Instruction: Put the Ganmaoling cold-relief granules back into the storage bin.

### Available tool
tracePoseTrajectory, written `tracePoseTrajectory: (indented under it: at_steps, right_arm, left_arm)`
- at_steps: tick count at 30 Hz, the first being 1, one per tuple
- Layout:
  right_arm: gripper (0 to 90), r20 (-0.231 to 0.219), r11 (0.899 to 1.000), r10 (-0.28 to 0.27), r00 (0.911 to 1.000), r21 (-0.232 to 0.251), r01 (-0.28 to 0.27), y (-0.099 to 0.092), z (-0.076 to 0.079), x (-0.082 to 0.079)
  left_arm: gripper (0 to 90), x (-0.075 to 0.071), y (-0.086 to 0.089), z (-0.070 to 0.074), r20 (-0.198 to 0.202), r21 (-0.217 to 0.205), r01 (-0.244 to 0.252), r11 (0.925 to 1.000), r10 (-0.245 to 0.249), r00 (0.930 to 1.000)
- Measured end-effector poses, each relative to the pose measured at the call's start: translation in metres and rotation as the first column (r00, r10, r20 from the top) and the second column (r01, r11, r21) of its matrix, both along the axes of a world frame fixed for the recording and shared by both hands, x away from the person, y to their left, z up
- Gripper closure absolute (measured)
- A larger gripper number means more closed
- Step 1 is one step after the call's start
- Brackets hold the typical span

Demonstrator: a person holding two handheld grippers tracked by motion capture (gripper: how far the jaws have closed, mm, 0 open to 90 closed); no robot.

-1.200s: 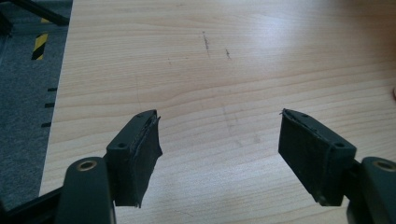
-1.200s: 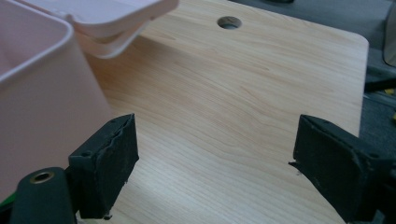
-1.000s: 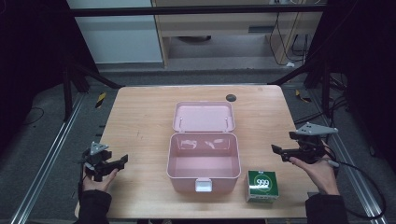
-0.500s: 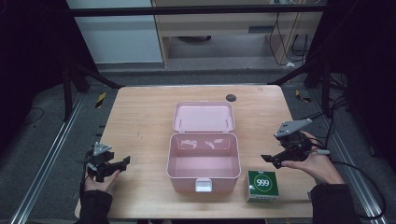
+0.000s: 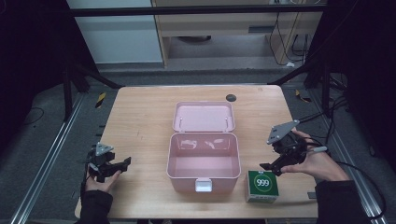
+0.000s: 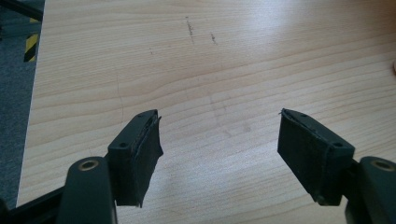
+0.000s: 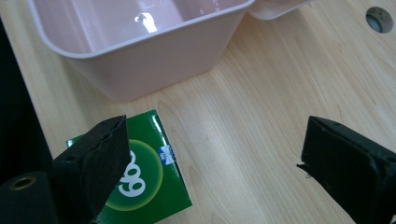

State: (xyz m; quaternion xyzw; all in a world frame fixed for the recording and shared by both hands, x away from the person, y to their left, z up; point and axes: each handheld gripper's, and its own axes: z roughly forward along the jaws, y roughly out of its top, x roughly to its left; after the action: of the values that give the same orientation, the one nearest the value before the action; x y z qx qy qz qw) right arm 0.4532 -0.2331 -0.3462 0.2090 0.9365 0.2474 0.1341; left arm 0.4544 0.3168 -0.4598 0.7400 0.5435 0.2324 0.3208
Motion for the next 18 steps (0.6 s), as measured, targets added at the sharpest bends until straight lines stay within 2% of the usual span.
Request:
tracePoseTrajectory:
  at_steps: [6, 10, 18]
  right_arm:
    - [7.7, -0.020, 0.998, 0.050, 0.9986, -0.040, -0.050, 0.005, 0.000, -0.002]
    - [7.6, -0.051, 0.992, 0.090, 0.9946, -0.084, -0.094, 0.010, -0.003, -0.005]
    - [7.2, -0.070, 0.980, 0.132, 0.9888, -0.138, -0.141, 0.017, -0.006, -0.012]
  left_arm:
    - [29.0, 0.000, -0.001, 0.000, -0.001, 0.003, 0.002, 1.0000, -0.002, 1.0000]
    - [29.0, 0.000, -0.001, 0.000, 0.000, 0.006, 0.003, 1.0000, -0.003, 1.0000]
    - [28.9, 0.000, -0.001, 0.001, 0.003, 0.011, 0.003, 0.9999, -0.003, 1.0000]
